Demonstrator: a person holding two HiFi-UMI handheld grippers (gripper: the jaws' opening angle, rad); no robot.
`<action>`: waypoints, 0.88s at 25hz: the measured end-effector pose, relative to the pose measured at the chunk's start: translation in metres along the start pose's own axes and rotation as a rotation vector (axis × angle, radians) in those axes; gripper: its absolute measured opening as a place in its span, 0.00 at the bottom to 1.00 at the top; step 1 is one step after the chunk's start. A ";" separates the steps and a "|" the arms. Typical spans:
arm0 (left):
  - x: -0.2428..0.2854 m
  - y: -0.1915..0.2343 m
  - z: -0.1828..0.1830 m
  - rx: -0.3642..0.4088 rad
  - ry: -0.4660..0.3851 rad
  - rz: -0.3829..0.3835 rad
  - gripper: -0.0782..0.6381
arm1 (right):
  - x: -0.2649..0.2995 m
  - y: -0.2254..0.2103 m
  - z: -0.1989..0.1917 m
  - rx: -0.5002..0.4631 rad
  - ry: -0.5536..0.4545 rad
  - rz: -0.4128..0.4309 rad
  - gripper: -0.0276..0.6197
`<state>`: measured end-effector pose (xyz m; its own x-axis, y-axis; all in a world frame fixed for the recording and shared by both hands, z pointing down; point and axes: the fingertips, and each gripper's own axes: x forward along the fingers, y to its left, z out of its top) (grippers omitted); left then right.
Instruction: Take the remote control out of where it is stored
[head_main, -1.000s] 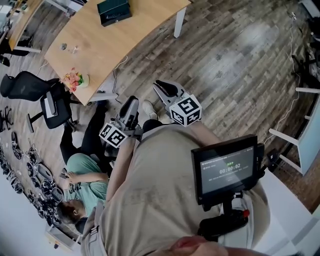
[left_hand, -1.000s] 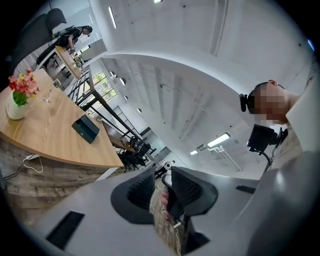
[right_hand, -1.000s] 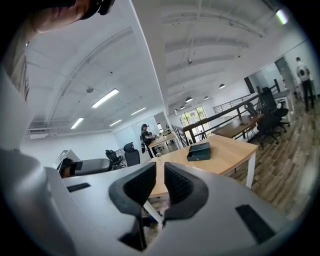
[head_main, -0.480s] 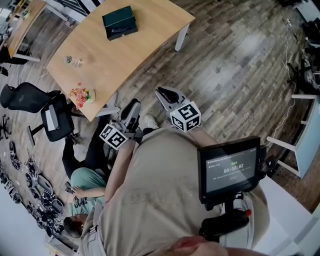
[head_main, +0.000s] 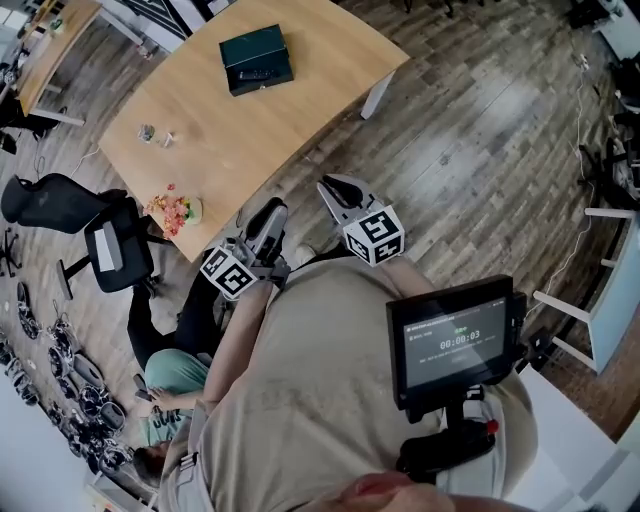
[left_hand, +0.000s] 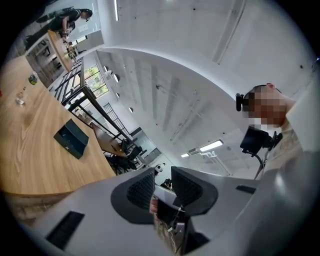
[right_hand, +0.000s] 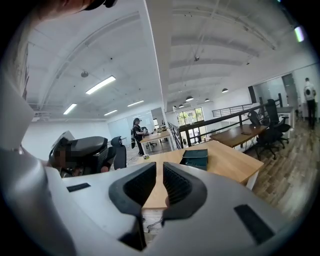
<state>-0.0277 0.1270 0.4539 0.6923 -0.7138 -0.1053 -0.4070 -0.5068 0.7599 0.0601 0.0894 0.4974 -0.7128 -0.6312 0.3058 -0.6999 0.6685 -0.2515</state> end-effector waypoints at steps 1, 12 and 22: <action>0.005 0.008 0.003 0.000 -0.001 0.007 0.26 | 0.007 -0.008 0.002 0.008 0.001 -0.006 0.11; 0.103 0.039 0.032 -0.006 -0.115 0.139 0.26 | 0.043 -0.115 0.062 0.042 -0.005 0.117 0.11; 0.172 0.049 -0.012 -0.054 -0.133 0.245 0.26 | 0.037 -0.200 0.055 0.117 0.041 0.158 0.11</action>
<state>0.0781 -0.0146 0.4805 0.4916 -0.8708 0.0050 -0.5173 -0.2874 0.8061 0.1714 -0.0891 0.5082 -0.8135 -0.5038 0.2906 -0.5816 0.7062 -0.4037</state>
